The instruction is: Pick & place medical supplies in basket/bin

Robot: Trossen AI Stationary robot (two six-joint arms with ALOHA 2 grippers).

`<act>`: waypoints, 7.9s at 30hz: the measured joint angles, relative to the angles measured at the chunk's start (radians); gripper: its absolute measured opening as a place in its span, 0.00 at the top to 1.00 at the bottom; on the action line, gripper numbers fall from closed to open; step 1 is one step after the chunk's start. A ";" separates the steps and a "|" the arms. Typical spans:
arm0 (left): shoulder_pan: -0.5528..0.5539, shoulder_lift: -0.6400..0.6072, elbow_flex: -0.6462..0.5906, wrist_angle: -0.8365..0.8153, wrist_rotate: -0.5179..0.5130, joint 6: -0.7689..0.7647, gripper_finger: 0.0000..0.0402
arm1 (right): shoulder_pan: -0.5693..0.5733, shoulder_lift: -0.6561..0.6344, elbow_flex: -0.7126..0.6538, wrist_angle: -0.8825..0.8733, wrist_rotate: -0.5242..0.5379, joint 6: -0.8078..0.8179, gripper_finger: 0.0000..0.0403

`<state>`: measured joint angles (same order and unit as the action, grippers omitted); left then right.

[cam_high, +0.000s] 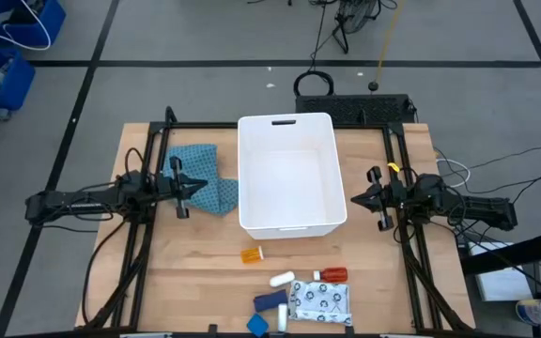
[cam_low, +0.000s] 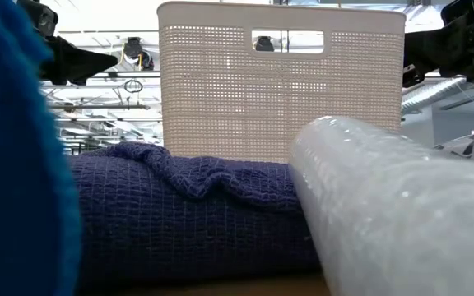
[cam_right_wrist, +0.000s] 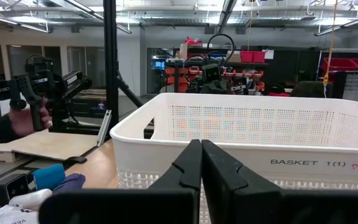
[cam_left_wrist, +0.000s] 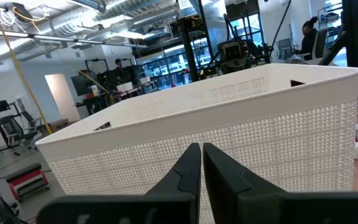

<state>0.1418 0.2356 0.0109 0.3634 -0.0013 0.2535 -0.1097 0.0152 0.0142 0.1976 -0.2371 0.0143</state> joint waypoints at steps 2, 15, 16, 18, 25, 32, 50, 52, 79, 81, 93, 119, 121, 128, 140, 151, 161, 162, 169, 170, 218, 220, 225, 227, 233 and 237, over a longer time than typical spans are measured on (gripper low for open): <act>0.000 0.000 0.000 0.002 0.000 -0.002 0.94 | 0.000 0.000 0.000 0.000 0.000 0.000 1.00; 0.000 0.000 0.000 0.106 0.071 -0.294 0.94 | 0.000 0.000 0.000 0.036 0.000 0.000 1.00; 0.000 0.000 0.000 0.114 0.072 -0.299 0.94 | 0.000 0.000 0.000 0.048 0.000 0.000 1.00; 0.000 0.000 0.000 0.147 0.059 -0.317 0.94 | 0.000 0.000 0.000 0.082 0.000 0.000 1.00; -0.007 0.000 0.000 0.127 0.130 -0.357 0.95 | 0.000 0.000 0.000 0.119 0.000 0.000 1.00; -0.122 0.019 0.061 -0.017 0.133 -0.310 0.99 | 0.000 0.000 0.000 0.137 0.000 0.000 1.00; -0.584 0.473 0.311 -0.104 -0.344 -0.250 1.00 | 0.000 0.000 0.000 0.090 0.110 -0.087 1.00; -0.652 0.572 0.365 -0.109 -0.415 -0.257 1.00 | 0.000 0.000 0.000 0.069 0.134 -0.087 1.00; -0.861 1.316 0.848 -0.399 -0.714 -0.757 0.49 | 0.000 0.000 0.000 0.081 0.132 -0.122 1.00; -0.853 1.317 0.848 -0.402 -0.699 -0.815 0.41 | 0.000 0.000 0.000 0.081 0.132 -0.120 1.00; -0.813 1.356 0.847 -0.425 -0.604 -0.865 0.18 | 0.000 0.000 0.000 0.055 0.132 -0.101 1.00; -0.714 1.467 0.846 -0.390 -0.500 -0.858 0.18 | 0.000 0.000 0.000 0.029 0.132 -0.055 1.00; -0.706 1.467 0.846 -0.391 -0.492 -0.857 0.18 | 0.000 0.000 0.000 0.029 0.132 -0.056 1.00; -0.694 1.490 0.847 -0.386 -0.460 -0.861 0.18 | 0.000 0.000 0.000 0.029 0.132 -0.060 1.00; -0.679 1.598 0.846 -0.361 -0.444 -0.885 0.18 | 0.000 0.000 0.000 0.018 0.132 -0.060 1.00; -0.680 1.598 0.846 -0.359 -0.443 -0.882 0.18 | 0.000 0.000 0.000 0.010 0.133 -0.064 1.00; -0.679 1.596 0.846 -0.358 -0.399 -0.882 0.31 | 0.000 0.000 0.000 0.006 0.136 -0.064 1.00; -0.679 1.596 0.846 -0.357 -0.399 -0.882 0.35 | 0.000 0.000 0.000 0.006 0.136 -0.064 1.00; -0.680 1.596 0.846 -0.345 -0.374 -0.852 0.58 | 0.000 0.000 0.000 0.006 0.136 -0.064 1.00; -0.680 1.595 0.846 -0.343 -0.367 -0.842 0.58 | 0.000 0.000 0.000 0.006 0.136 -0.064 1.00; -0.685 0.875 0.847 -0.552 -0.411 -0.401 0.56 | 0.000 0.000 0.000 -0.014 0.136 -0.060 1.00; -0.675 0.834 0.847 -0.558 -0.443 -0.375 0.57 | 0.000 0.000 0.000 -0.015 0.136 -0.061 1.00; -0.641 0.744 0.847 -0.583 -0.480 -0.288 0.55 | 0.000 0.000 0.000 -0.015 0.136 -0.060 1.00; -0.626 0.712 0.847 -0.593 -0.487 -0.252 0.54 | 0.000 0.000 0.000 -0.016 0.136 -0.060 1.00; -0.560 0.593 0.847 -0.634 -0.524 -0.194 0.56 | 0.000 0.000 0.000 -0.016 0.136 -0.060 1.00; -0.503 0.527 0.847 -0.691 -0.522 -0.223 0.56 | 0.000 0.000 0.000 -0.016 0.136 -0.060 1.00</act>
<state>-0.3613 0.7627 0.8577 -0.3273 -0.5234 0.0307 -0.1097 0.0154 0.0143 0.1818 -0.1013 -0.0460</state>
